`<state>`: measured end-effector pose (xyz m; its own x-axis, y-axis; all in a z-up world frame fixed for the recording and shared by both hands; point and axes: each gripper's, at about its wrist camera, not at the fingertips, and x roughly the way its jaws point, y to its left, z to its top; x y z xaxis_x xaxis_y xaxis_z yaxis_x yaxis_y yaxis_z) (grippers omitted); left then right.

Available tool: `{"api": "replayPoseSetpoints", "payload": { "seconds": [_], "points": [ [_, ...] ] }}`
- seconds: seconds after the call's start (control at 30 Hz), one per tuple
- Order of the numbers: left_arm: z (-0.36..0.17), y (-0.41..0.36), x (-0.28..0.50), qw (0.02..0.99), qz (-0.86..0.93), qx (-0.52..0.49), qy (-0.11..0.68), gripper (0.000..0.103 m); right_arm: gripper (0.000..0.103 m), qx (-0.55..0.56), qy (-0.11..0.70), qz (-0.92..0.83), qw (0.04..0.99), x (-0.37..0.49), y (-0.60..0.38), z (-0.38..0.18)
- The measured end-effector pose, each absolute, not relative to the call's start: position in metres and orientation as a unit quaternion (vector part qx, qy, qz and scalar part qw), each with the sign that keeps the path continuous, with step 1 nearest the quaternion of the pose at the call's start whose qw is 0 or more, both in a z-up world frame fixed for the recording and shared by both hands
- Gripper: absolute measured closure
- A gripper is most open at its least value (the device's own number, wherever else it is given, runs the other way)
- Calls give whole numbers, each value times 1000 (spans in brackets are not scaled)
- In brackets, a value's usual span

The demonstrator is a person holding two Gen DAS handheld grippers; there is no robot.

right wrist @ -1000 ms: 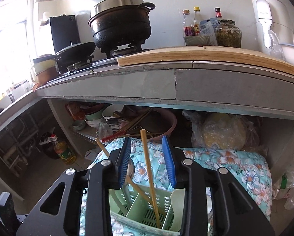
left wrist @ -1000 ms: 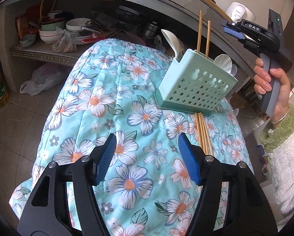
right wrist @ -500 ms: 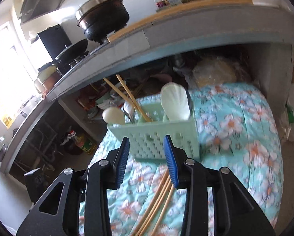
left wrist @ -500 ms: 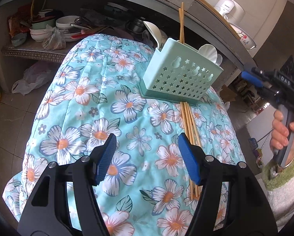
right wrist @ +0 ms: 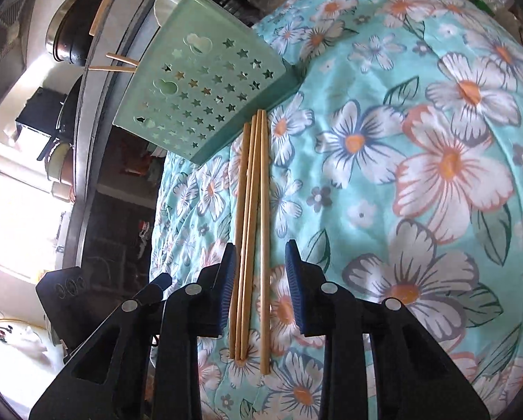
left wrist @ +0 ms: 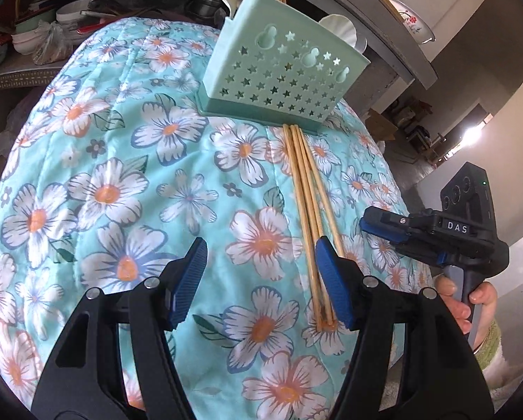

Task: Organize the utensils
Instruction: 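Move the right tool back to the bamboo chopsticks on the quilt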

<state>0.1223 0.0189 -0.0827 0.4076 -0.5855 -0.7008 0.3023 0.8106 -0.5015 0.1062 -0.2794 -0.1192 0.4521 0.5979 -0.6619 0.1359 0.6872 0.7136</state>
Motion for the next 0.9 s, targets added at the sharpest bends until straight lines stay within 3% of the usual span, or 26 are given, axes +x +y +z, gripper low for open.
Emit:
{"api": "replayPoseSetpoints", "payload": {
  "seconds": [0.2, 0.43, 0.63, 0.9],
  "points": [
    [-99, 2, 129, 797, -297, -200, 487, 58, 80, 366, 518, 175, 753, 115, -265, -130],
    [-108, -2, 130, 786, -300, -212, 497, 73, 94, 401, 528, 181, 727, 117, -266, -155],
    [-111, -4, 133, 782, -303, -213, 502, 80, 96, 409, 522, 188, 725, 116, -271, -157],
    [-110, -16, 133, 786, -297, -187, 509, 80, 96, 392, 510, 172, 746, 105, -295, -149]
  ]
}}
